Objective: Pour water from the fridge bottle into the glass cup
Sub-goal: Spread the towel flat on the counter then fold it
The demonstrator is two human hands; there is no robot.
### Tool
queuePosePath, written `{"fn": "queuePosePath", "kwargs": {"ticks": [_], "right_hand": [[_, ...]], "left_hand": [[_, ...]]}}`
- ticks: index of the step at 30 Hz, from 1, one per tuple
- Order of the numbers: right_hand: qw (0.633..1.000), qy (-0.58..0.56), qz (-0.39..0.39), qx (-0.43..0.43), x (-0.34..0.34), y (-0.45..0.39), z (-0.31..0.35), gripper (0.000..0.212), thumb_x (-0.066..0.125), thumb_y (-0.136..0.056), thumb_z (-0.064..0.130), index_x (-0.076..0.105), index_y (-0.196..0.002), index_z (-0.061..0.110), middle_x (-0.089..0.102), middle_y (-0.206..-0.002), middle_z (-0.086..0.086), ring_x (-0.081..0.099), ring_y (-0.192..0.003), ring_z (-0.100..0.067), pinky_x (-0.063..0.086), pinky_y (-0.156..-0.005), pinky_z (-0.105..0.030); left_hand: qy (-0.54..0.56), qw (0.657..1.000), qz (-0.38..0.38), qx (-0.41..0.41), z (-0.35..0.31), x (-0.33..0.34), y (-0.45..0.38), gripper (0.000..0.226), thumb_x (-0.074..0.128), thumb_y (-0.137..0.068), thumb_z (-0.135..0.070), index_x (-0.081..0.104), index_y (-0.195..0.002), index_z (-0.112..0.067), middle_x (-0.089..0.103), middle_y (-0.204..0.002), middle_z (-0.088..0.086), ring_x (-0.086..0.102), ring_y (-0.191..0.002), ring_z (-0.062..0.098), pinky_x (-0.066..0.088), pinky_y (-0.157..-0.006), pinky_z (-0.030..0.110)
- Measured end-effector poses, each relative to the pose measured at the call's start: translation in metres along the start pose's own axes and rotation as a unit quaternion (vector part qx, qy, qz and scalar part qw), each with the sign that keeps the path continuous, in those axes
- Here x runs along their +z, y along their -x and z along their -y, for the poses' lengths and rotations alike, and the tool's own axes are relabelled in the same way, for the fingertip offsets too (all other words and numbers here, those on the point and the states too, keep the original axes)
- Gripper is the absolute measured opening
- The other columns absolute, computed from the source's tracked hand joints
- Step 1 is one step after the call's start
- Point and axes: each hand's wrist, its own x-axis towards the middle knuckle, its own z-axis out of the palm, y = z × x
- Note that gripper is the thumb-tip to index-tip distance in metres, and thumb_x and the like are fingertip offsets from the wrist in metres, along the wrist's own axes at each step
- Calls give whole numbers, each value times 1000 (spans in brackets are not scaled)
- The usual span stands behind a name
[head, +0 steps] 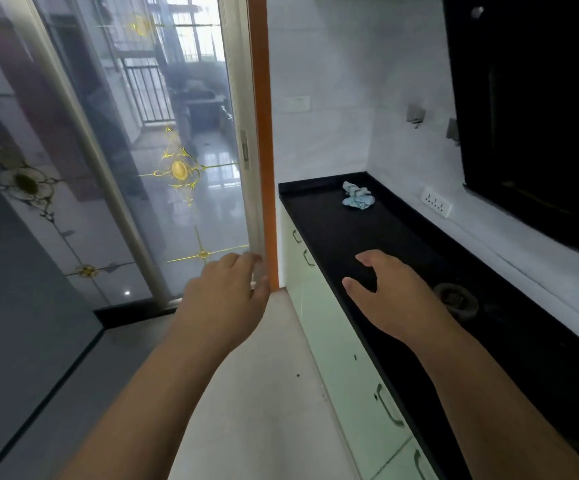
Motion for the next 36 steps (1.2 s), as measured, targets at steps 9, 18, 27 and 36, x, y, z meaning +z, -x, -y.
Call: {"fn": "queuePosePath", "kwargs": {"ticks": [9, 18, 27, 36], "right_hand": [[999, 39, 18, -2, 16, -168, 18, 60, 60, -98, 49, 46, -150, 24, 51, -151, 2, 47, -138, -20, 45, -107, -38], [995, 69, -18, 74, 61, -323, 13, 62, 61, -97, 51, 47, -150, 23, 53, -149, 1, 47, -137, -20, 46, -108, -38], [977, 87, -45, 190, 92, -455, 7, 61, 60, -98, 51, 48, -150, 22, 55, -147, -2, 52, -133, -23, 48, -106, -41], [965, 61, -41, 252, 113, -567, -52, 62, 61, -97, 51, 47, -151, 23, 52, -150, -2, 54, -133, -23, 49, -106, -41]], "left_hand": [[-25, 999, 25, 5, 19, 16, -167, 41, 39, -109, -46, 48, -145, -30, 56, -146, -4, 55, -130, 23, 48, -105, 44], [0, 992, 77, 97, 58, 63, -361, 45, 39, -109, -48, 43, -149, -29, 53, -151, -3, 54, -136, 24, 47, -111, 49], [-30, 970, 127, 203, 64, 90, -553, 45, 43, -107, -44, 45, -148, -26, 55, -145, 1, 52, -133, 25, 46, -104, 45], [-43, 948, 174, 262, 20, 154, -692, 45, 43, -107, -44, 48, -147, -24, 54, -144, 6, 51, -131, 30, 48, -106, 51]]}}
